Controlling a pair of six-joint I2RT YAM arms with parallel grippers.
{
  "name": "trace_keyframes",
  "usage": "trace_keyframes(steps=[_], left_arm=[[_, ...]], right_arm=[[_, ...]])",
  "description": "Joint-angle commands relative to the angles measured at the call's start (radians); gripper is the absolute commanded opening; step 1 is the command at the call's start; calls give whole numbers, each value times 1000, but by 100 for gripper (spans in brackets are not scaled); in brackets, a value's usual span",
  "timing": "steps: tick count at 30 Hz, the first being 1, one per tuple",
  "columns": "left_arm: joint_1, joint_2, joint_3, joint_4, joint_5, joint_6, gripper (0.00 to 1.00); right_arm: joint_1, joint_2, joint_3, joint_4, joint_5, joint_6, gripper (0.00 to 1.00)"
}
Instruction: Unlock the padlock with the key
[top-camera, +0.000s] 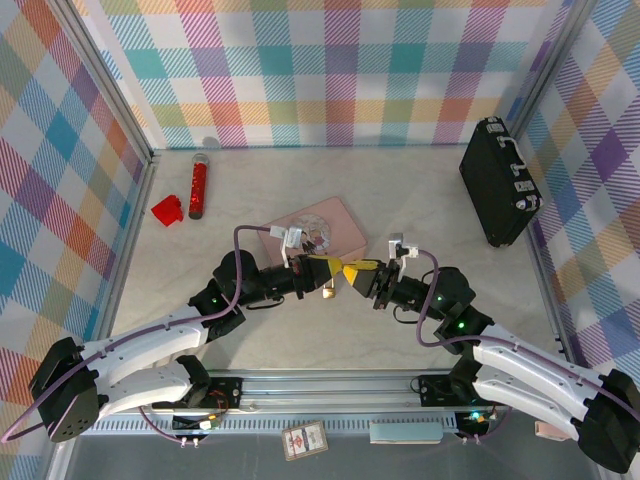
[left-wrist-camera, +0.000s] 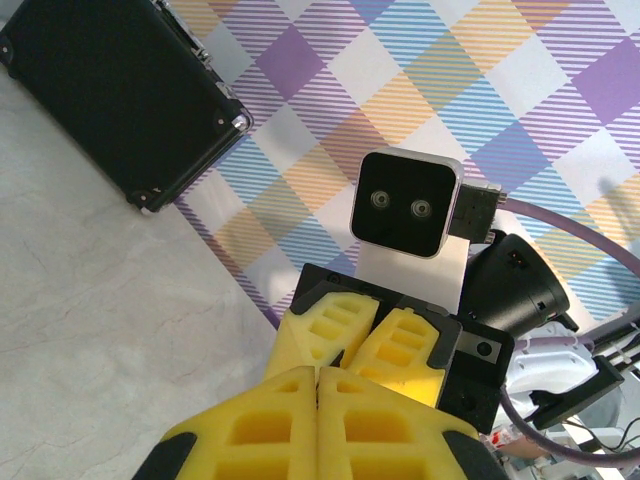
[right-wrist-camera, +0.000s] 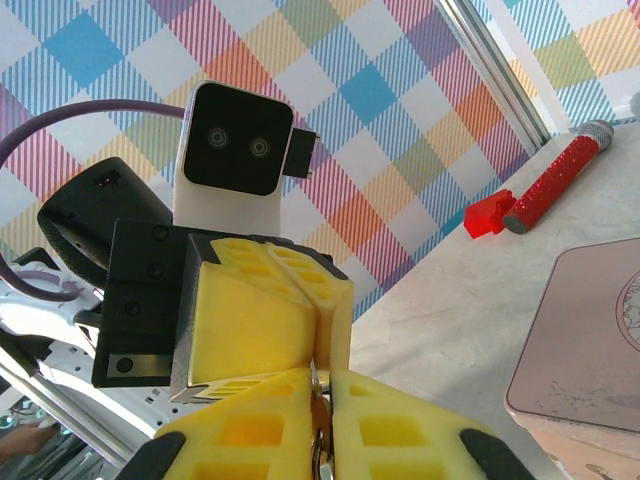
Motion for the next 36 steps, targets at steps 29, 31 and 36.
trace_keyframes(steps=[29, 31, 36], left_arm=[[88, -164, 61, -726, -363, 229, 62], [60, -147, 65, -758, -359, 251, 64], [-128, -8, 97, -837, -575, 270, 69]], right_arm=[[-41, -35, 185, -681, 168, -120, 0], [-41, -35, 191, -719, 178, -131, 0], [-41, -41, 171, -719, 193, -122, 0]])
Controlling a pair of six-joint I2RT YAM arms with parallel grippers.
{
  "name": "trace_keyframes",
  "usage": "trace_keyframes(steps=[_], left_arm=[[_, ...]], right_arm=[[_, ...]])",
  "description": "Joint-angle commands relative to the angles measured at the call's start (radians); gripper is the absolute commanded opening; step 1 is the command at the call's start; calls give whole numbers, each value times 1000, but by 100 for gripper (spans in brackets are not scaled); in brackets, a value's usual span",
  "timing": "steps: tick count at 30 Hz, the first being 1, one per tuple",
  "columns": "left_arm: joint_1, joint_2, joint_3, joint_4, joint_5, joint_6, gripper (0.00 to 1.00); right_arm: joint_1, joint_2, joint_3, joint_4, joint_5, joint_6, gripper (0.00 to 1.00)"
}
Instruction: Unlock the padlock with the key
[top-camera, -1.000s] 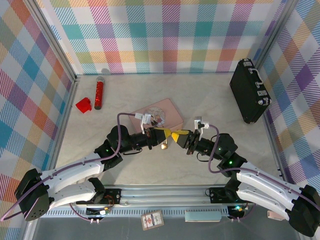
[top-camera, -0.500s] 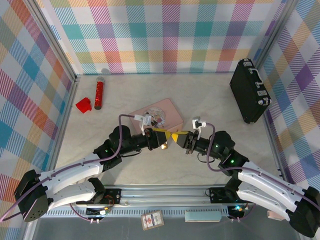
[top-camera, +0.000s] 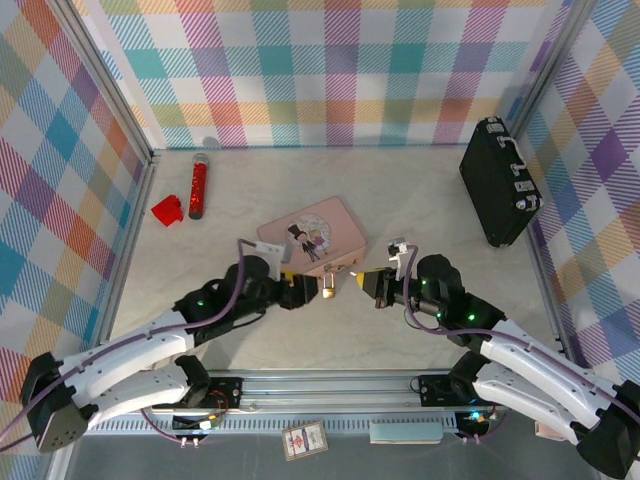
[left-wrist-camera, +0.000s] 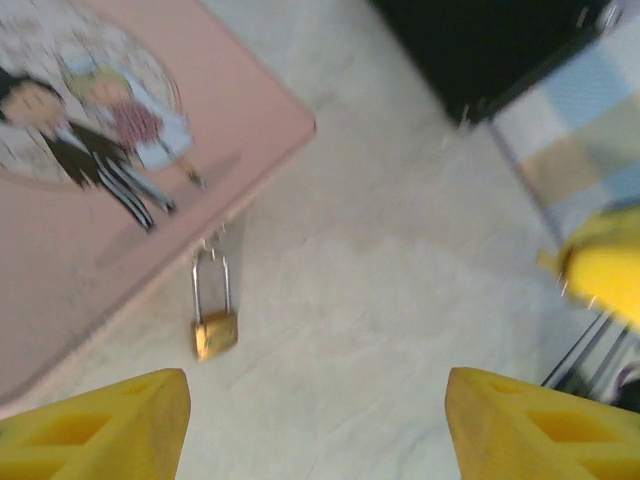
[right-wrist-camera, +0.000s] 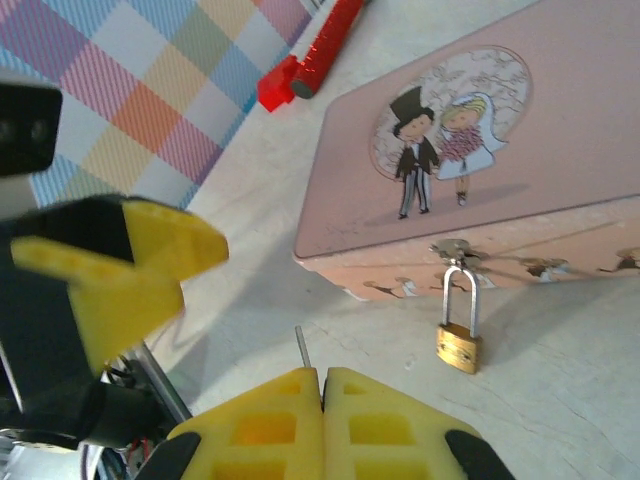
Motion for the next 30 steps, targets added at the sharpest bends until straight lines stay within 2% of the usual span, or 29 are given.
trace_keyframes(steps=[1, 5, 10, 12, 18, 22, 26, 30], left_arm=[[-88, 104, 37, -102, -168, 37, 69], [-135, 276, 68, -55, -249, 26, 68], [-123, 444, 115, 11, -265, 58, 68], [-95, 488, 115, 48, -236, 63, 68], [-31, 563, 100, 157, -170, 65, 67], [-4, 589, 103, 177, -179, 99, 66], [27, 583, 101, 158, -212, 157, 67], [98, 542, 45, 223, -145, 170, 68]], right_arm=[[-3, -14, 12, -21, 22, -10, 0], [-3, -14, 5, -7, 6, 8, 0], [-3, -54, -17, -17, 5, 27, 0], [-3, -77, -31, -22, 10, 37, 0], [-3, -90, -39, -37, 5, 51, 0], [-4, -73, -43, -21, 1, 65, 0], [-3, -62, -40, -18, -3, 71, 0], [-3, -47, -38, -6, -8, 74, 0]])
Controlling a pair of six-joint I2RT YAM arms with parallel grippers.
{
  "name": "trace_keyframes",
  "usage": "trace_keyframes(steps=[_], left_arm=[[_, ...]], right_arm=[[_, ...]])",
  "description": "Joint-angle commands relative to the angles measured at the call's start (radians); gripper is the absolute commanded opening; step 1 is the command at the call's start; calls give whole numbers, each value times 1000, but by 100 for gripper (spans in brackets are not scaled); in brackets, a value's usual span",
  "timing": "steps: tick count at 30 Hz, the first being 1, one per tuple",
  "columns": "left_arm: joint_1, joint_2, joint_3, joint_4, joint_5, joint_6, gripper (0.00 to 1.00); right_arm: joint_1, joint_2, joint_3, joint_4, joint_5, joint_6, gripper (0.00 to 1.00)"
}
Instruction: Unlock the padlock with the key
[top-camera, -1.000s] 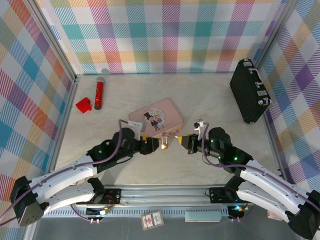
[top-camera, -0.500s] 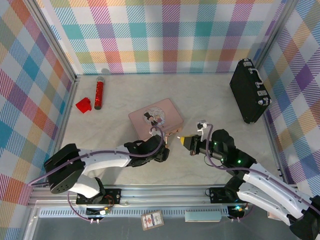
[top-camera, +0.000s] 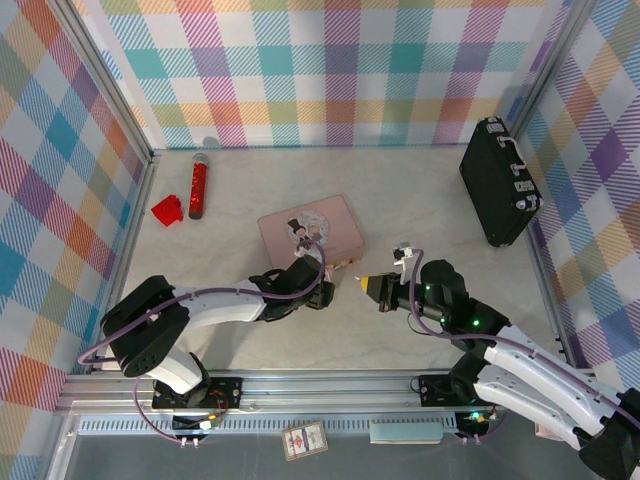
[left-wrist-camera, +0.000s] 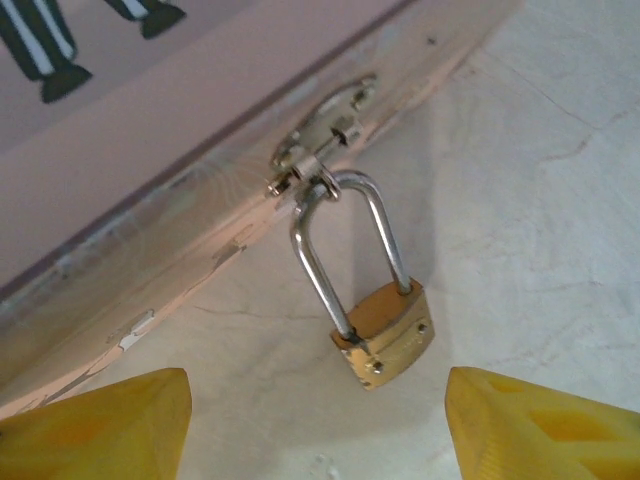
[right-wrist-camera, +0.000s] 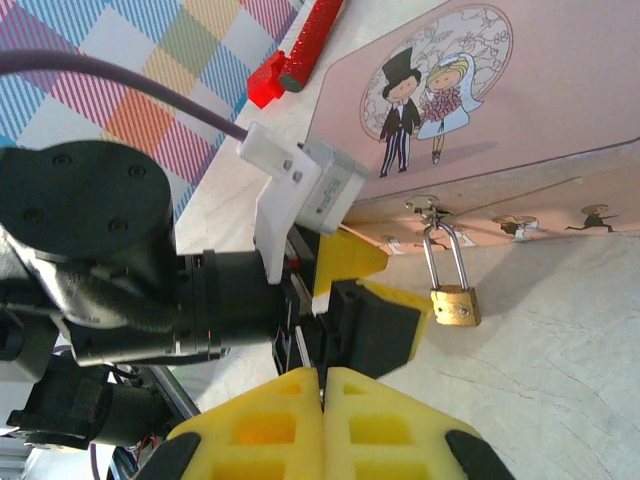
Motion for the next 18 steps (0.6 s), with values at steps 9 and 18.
trace_keyframes(steps=[9, 18], left_arm=[[102, -85, -175, 349, 184, -16, 72], [98, 13, -273, 641, 192, -174, 72]], right_arm=[[-3, 31, -2, 42, -25, 27, 0], [-3, 31, -11, 49, -29, 33, 0]])
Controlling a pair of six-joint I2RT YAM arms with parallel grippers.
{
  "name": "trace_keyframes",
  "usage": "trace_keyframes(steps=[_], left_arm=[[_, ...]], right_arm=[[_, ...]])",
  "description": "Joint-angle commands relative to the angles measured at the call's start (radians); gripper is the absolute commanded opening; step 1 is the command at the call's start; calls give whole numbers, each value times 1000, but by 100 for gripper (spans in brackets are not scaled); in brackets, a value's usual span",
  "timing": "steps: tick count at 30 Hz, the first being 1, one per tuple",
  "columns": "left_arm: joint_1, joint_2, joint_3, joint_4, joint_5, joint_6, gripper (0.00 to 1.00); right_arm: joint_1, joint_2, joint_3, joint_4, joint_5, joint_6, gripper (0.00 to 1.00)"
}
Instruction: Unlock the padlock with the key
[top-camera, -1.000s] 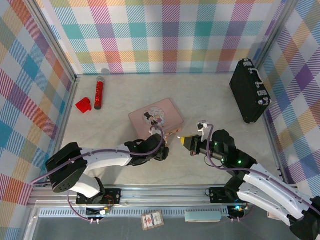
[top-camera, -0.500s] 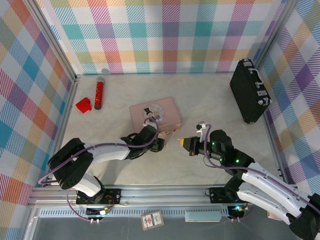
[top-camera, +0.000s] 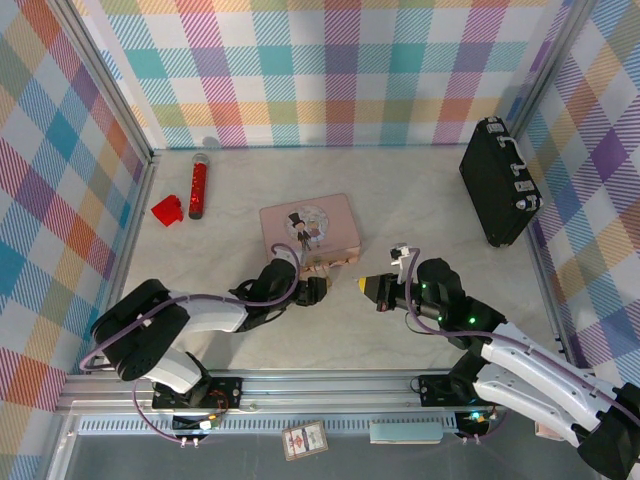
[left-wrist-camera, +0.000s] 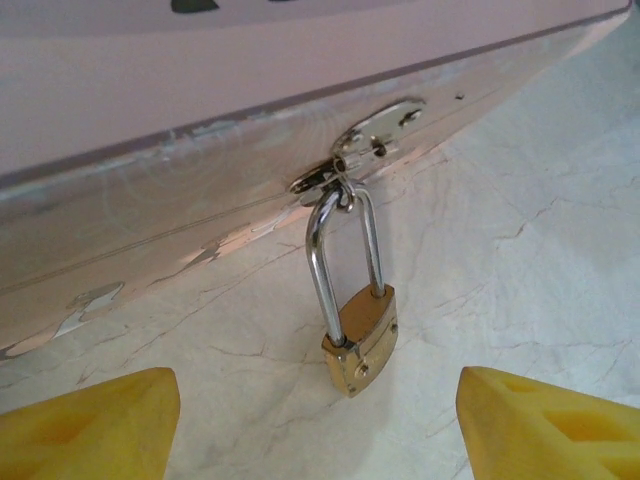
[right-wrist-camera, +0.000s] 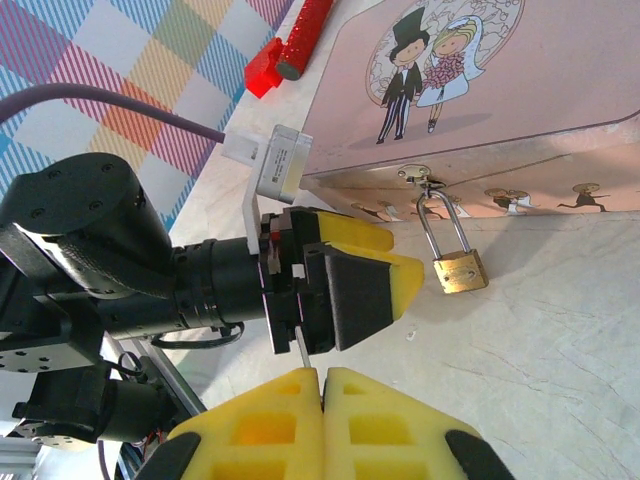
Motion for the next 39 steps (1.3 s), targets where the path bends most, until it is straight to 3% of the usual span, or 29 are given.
trace_keyframes(steps=[1, 19, 31, 39], left_arm=[[-4, 59, -13, 170, 20, -82, 72], [-32, 229, 47, 248, -2, -132, 50], [-47, 215, 61, 205, -18, -120, 20], [-55, 173, 46, 181, -36, -117, 12]], right_arm=[[-3, -3, -13, 37, -12, 12, 0], [-3, -51, -45, 42, -10, 17, 0], [-3, -23, -76, 99, -35, 62, 0], [-3, -1, -91, 113, -19, 95, 0]])
